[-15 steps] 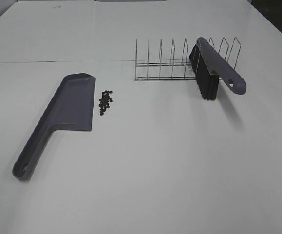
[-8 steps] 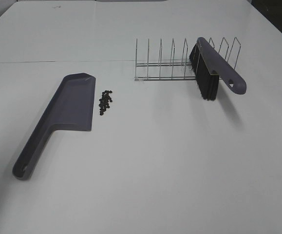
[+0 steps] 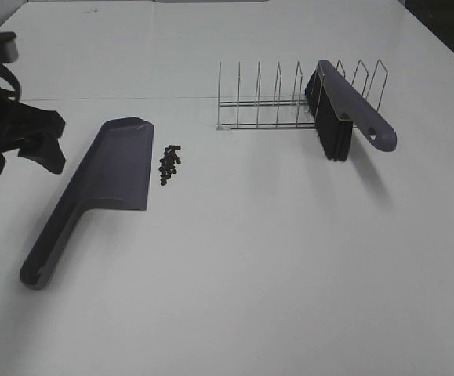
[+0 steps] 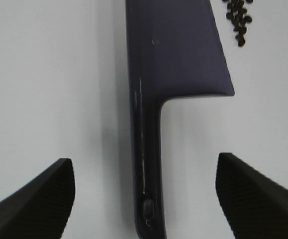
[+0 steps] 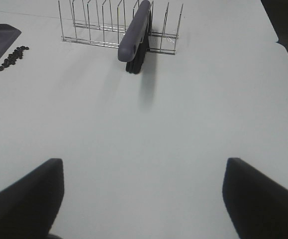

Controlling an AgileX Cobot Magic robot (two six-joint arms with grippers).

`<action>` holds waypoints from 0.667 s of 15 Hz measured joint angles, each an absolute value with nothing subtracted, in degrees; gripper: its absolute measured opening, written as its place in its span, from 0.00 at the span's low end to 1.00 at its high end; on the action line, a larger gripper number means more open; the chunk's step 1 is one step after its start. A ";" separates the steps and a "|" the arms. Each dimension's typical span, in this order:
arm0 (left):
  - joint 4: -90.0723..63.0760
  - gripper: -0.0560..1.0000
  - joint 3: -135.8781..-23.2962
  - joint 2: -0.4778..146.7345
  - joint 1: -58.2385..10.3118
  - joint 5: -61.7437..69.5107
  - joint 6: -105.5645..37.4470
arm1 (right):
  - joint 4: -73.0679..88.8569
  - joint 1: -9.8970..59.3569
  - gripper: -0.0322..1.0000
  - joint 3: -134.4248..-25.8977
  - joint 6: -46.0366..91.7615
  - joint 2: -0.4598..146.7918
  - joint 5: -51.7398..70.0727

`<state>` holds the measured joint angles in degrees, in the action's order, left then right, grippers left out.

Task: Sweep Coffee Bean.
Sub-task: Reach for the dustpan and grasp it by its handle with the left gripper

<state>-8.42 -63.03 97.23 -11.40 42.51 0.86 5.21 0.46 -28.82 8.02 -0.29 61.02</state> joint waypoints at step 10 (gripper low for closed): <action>-5.10 0.75 -68.81 115.74 -13.92 42.97 5.21 | 5.21 0.46 0.78 -28.82 8.02 -0.29 61.02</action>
